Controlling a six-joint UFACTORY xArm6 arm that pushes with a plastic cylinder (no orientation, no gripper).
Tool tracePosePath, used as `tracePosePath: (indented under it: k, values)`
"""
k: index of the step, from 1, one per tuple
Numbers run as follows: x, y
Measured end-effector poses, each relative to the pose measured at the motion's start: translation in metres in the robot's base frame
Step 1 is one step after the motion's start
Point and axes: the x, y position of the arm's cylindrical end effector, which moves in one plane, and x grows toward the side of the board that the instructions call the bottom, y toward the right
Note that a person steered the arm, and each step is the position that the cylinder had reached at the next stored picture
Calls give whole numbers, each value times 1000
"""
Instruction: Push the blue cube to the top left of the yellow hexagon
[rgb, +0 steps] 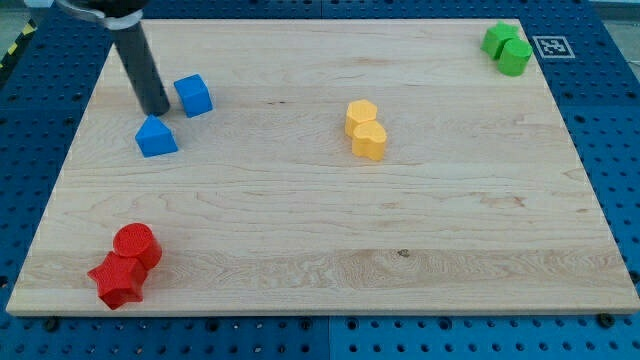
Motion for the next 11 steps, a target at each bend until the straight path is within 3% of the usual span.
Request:
tracePosePath:
  k: [1,2,3,4,5,6,8,11]
  values:
    - [-31,7]
    - [-74,85]
    - [-91,117]
    - [-88,56]
    - [-55,5]
    - [-15,20]
    - [-12,165]
    - [-17,167]
